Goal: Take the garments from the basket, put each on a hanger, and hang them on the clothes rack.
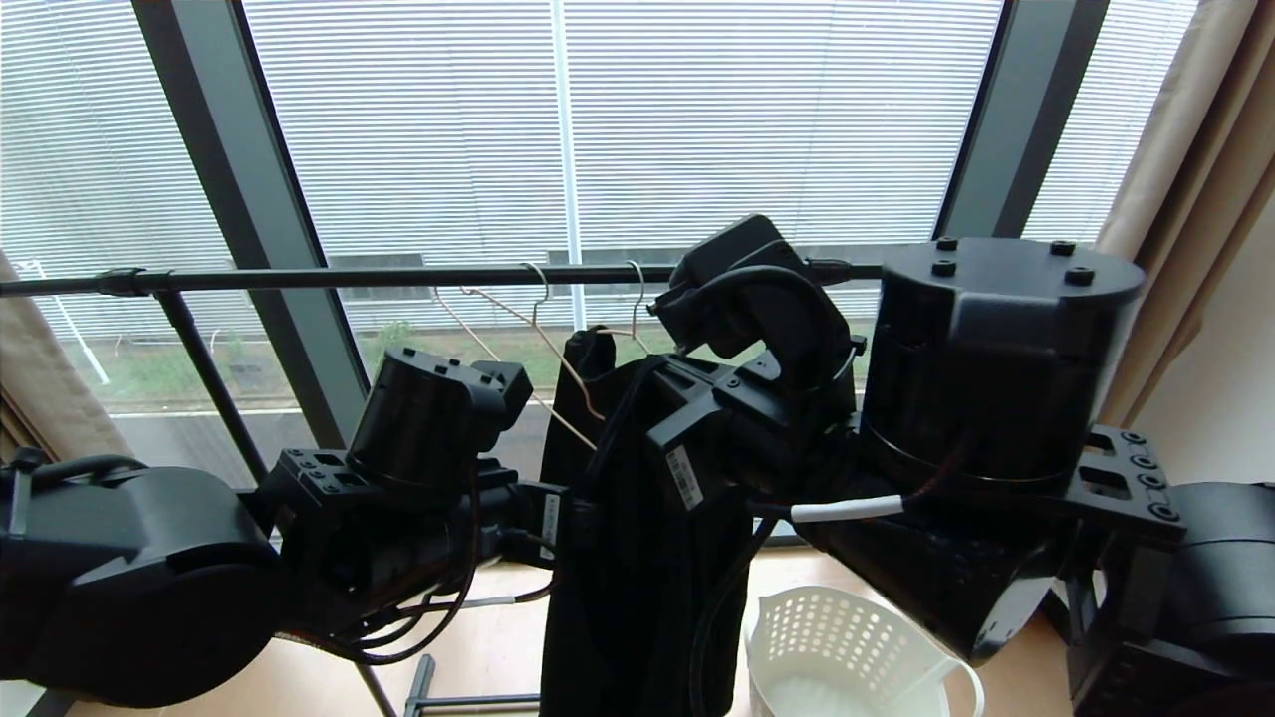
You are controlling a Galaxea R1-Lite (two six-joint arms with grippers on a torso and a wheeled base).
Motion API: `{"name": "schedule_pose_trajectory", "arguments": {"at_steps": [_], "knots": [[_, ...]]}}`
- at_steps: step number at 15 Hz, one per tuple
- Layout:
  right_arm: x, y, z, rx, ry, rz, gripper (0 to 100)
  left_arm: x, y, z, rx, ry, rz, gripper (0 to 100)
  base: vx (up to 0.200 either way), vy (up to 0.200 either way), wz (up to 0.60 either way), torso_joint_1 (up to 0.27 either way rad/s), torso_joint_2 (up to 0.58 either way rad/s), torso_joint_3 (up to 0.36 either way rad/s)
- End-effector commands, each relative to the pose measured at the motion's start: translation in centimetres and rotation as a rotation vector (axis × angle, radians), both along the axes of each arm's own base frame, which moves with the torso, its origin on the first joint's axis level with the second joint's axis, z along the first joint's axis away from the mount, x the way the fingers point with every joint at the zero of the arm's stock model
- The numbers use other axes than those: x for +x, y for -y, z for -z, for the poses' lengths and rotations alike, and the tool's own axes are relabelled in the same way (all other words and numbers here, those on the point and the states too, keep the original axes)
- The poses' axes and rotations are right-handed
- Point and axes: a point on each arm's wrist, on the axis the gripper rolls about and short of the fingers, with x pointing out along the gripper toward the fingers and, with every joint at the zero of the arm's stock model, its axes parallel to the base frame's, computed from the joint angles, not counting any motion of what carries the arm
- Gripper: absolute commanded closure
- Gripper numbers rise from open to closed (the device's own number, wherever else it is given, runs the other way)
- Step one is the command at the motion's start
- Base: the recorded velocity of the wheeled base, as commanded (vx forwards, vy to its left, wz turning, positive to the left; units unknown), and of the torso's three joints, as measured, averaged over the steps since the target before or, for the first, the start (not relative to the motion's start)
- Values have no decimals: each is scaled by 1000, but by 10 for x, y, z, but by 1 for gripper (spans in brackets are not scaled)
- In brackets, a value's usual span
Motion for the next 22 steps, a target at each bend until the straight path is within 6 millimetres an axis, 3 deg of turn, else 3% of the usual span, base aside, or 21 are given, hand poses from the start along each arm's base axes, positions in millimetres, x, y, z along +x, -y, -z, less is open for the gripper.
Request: {"name": "schedule_pose_trajectory", "arguments": {"at_steps": [1, 7, 12, 14, 18, 19, 22], "knots": [[-7, 10, -11, 28, 18, -1, 100, 10, -9, 8, 15, -25, -46, 0, 0, 0, 0, 0, 0, 0], [-11, 16, -22, 56, 37, -1, 100, 22, -3, 36, 53, -103, -67, 0, 0, 0, 0, 0, 0, 0], [-9, 18, -23, 60, 39, 9, 100, 5, 2, 48, 87, -142, -26, 0, 0, 0, 0, 0, 0, 0], [7, 29, -22, 55, 39, 75, 100, -35, -18, 19, 50, -77, 18, 0, 0, 0, 0, 0, 0, 0], [19, 35, -21, 51, 39, 120, 100, -69, -39, 0, 31, -44, 49, 0, 0, 0, 0, 0, 0, 0], [24, 35, -19, 47, 36, 134, 100, -74, -43, -5, 27, -38, 49, 100, 0, 0, 0, 0, 0, 0], [29, 36, -17, 42, 34, 152, 100, -80, -48, -14, 7, -15, 49, 100, 0, 0, 0, 0, 0, 0]]}}
